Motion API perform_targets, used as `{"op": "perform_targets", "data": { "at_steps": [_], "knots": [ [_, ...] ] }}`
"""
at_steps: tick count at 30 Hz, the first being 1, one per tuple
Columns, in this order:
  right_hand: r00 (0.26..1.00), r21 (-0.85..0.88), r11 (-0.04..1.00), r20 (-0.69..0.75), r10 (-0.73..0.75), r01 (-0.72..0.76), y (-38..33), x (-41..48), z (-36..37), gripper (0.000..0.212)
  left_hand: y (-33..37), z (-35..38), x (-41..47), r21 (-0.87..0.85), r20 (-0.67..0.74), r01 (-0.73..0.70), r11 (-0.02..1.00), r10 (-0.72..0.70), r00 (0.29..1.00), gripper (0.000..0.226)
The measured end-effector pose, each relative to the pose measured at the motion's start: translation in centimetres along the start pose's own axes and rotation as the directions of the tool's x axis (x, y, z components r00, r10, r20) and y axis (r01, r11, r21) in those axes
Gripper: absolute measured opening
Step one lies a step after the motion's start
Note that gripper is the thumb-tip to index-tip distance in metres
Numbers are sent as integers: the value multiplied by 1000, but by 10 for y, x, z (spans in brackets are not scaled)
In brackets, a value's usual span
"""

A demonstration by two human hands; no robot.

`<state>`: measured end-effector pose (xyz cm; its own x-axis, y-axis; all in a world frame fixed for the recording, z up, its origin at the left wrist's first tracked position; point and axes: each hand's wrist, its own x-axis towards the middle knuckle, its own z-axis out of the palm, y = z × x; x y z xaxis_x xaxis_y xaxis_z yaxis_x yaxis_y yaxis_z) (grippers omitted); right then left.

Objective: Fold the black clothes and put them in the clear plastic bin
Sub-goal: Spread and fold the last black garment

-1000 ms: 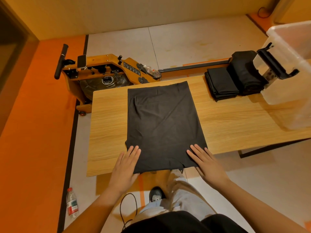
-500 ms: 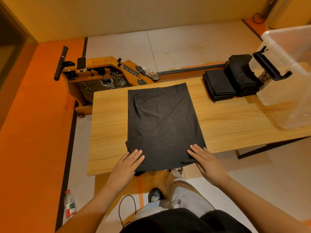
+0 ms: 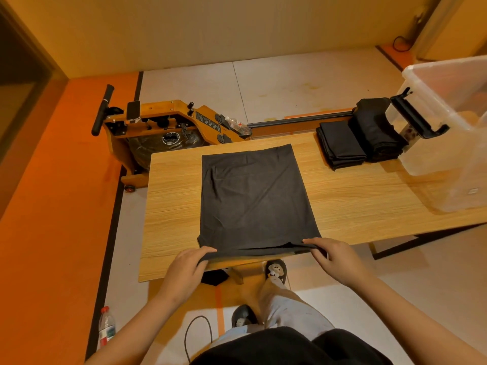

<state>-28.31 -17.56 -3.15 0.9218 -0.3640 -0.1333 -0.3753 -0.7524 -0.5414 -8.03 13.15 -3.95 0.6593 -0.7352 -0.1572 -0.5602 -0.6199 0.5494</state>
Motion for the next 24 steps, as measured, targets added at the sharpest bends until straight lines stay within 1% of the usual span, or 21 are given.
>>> {"op": "perform_targets", "data": {
  "at_steps": [3,5,7,10,12,15,17,21,24],
  "knots": [
    [1000,64,998,-4,29,-29,-7,13,-11,14,0,-14,17,-73,58,50,996,-46,997,23],
    [998,114,992,-11,56,-54,-8,24,-19,10,1,-24,28,-151,55,92,984,-84,995,20],
    [997,188,979,-17,77,-72,-9,37,-28,11,2,-33,41,-229,51,116,966,-107,993,20],
    [994,302,949,-40,105,-88,-14,63,-42,18,3,-46,64,-302,44,143,942,-136,990,19],
    [989,352,930,-60,132,-103,-17,85,-50,22,1,-53,81,-321,8,149,935,-154,988,17],
    [984,408,904,-64,167,-126,-18,122,-58,19,0,-65,111,-340,-11,168,925,-183,983,18],
    [985,418,900,-58,165,-126,-16,150,-63,19,2,-73,135,-357,-16,200,912,-220,975,18],
    [991,433,895,-18,131,-111,-12,210,-78,18,1,-87,190,-421,8,282,862,-307,952,17],
    [987,474,866,80,138,-159,-4,259,-86,17,-6,-94,240,-452,17,309,837,-338,941,20]
  ]
}}
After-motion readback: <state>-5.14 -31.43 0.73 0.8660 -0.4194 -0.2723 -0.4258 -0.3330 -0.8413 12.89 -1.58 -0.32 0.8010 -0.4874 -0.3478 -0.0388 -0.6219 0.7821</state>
